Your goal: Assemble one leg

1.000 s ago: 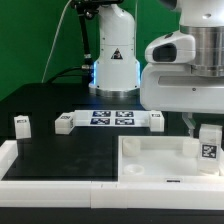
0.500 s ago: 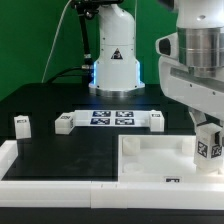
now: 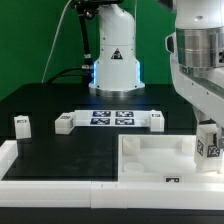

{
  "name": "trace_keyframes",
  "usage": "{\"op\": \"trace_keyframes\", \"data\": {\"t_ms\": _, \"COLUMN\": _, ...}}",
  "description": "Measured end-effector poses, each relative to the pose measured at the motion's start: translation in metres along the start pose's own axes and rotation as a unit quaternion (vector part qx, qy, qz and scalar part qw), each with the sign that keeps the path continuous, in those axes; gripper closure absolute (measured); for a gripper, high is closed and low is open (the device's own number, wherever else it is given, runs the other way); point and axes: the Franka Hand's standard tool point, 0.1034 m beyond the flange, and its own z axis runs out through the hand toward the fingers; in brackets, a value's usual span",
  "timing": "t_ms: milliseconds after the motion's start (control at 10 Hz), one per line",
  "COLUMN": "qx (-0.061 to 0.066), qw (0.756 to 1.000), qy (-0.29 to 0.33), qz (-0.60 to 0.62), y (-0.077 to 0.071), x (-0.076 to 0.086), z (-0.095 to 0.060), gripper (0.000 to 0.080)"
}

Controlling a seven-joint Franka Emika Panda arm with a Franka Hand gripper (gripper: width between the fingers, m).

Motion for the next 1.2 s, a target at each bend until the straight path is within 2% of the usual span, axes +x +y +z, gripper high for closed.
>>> {"op": "trace_keyframes", "data": {"t_ms": 100, "qx": 0.000, "qw": 1.000, "qy": 0.000, "qz": -0.029, "y": 0.0000, "x": -0.0002, "z": 0.0001, "gripper": 0.0269}}
{"op": "trace_keyframes", "data": {"t_ms": 200, "qx": -0.001, "qw": 0.995, "qy": 0.001, "qz": -0.096, "y": 0.0003, "x": -0.0002, "z": 0.0002, "gripper": 0.0181}}
{"op": "trace_keyframes", "data": {"t_ms": 400, "qx": -0.002, "qw": 0.982, "qy": 0.002, "qz": -0.190, "y": 0.0002, "x": -0.0007, "z": 0.0002, "gripper": 0.0155}}
{"op": "trace_keyframes", "data": {"t_ms": 700, "qx": -0.004, "qw": 0.931, "qy": 0.005, "qz": -0.365, "y": -0.0004, "x": -0.0013, "z": -0.0006, "gripper": 0.0151}}
{"op": "trace_keyframes", "data": {"t_ms": 1100, "qx": -0.047, "qw": 0.767, "qy": 0.038, "qz": -0.638, "y": 0.0008, "x": 0.0016, "z": 0.0003, "gripper": 0.0151}}
{"op": "trace_keyframes", "data": {"t_ms": 1200, "qx": -0.048, "qw": 0.754, "qy": 0.036, "qz": -0.655, "y": 0.0015, "x": 0.0037, "z": 0.0002, "gripper": 0.0151}}
